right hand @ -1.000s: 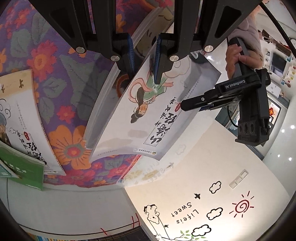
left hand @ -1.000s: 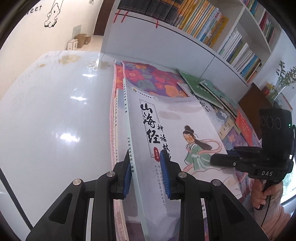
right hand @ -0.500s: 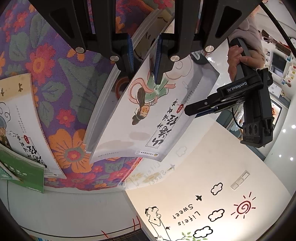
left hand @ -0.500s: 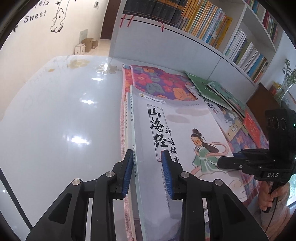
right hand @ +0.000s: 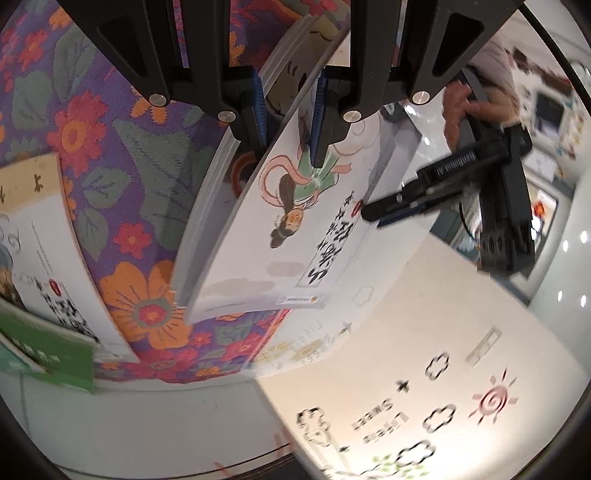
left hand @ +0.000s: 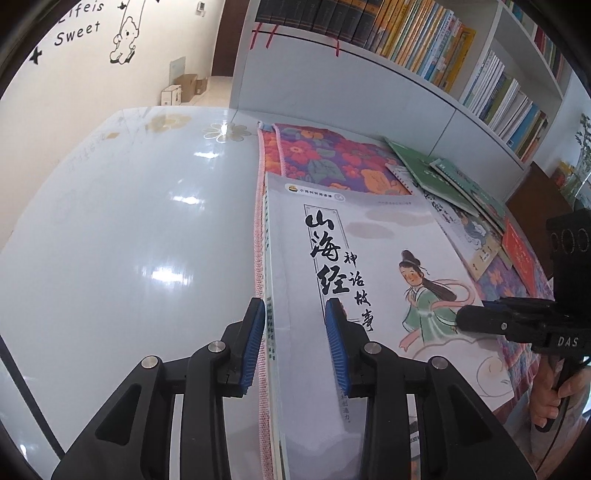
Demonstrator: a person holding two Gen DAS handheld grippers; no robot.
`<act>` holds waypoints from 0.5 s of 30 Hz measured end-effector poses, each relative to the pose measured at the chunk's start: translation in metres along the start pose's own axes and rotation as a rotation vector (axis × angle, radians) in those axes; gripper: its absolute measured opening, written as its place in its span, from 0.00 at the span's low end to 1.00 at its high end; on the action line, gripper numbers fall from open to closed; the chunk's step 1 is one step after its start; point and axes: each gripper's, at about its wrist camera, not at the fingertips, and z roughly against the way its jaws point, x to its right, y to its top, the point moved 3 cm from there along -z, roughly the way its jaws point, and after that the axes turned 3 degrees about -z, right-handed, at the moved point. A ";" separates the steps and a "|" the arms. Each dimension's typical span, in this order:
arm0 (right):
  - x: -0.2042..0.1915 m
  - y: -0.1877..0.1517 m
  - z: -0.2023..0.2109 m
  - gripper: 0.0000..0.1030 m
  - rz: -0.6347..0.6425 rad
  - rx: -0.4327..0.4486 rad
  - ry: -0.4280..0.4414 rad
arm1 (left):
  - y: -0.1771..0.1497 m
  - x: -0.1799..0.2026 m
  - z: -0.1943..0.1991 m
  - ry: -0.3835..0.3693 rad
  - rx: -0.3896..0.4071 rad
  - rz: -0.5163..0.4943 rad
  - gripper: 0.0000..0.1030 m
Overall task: Organize books
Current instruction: 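Carry the book to the table edge and lay it on the stack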
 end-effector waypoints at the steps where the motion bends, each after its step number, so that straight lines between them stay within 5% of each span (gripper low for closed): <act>1: 0.002 0.000 0.000 0.20 -0.013 0.004 0.000 | 0.000 0.000 0.000 0.002 0.000 -0.002 0.30; 15: -0.012 -0.004 0.003 0.25 0.054 0.000 -0.093 | 0.000 0.002 0.000 0.011 0.010 0.005 0.30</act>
